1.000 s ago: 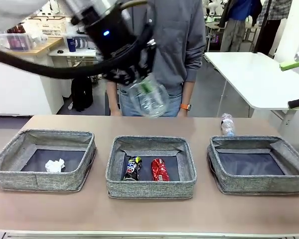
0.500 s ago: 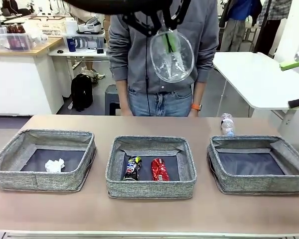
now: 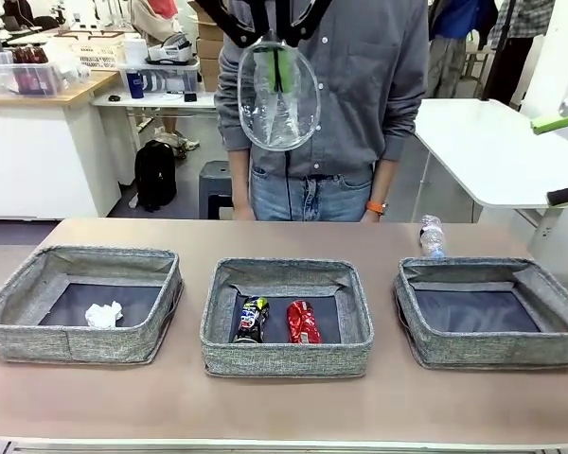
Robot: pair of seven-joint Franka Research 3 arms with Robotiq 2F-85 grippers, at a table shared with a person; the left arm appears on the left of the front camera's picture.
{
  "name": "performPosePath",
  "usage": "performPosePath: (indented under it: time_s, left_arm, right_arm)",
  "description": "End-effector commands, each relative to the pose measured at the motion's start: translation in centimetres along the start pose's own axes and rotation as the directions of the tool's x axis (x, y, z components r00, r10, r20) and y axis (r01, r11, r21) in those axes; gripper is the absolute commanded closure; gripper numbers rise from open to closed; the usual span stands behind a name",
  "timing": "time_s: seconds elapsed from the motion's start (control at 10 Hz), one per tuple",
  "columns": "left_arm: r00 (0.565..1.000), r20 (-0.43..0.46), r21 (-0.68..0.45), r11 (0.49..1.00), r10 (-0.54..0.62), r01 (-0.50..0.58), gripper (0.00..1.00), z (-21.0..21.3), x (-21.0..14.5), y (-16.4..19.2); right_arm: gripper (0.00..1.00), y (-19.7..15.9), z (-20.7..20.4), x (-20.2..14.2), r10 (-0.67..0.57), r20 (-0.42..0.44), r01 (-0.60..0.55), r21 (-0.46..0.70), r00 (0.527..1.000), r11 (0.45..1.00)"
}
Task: Sort the waste into the appropriate baskets.
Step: Pick up the waste item pointed out by the person.
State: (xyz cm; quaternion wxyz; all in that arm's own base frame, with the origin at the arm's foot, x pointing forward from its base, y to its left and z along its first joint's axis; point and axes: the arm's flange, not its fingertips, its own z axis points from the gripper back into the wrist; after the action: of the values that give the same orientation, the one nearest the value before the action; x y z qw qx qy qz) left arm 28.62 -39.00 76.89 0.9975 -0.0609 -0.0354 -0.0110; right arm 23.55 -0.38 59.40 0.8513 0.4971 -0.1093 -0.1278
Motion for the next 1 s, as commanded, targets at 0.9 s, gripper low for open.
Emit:
performPosePath:
  time_s: [0.9]
  left_arm:
    - [1.0,0.0,0.0,1.0,0.0,0.0,1.0,0.0,0.0,0.0]
  right_arm:
    - [0.0,0.02,-0.06,0.07,0.013,-0.001,-0.013,0.022,1.0,1.0]
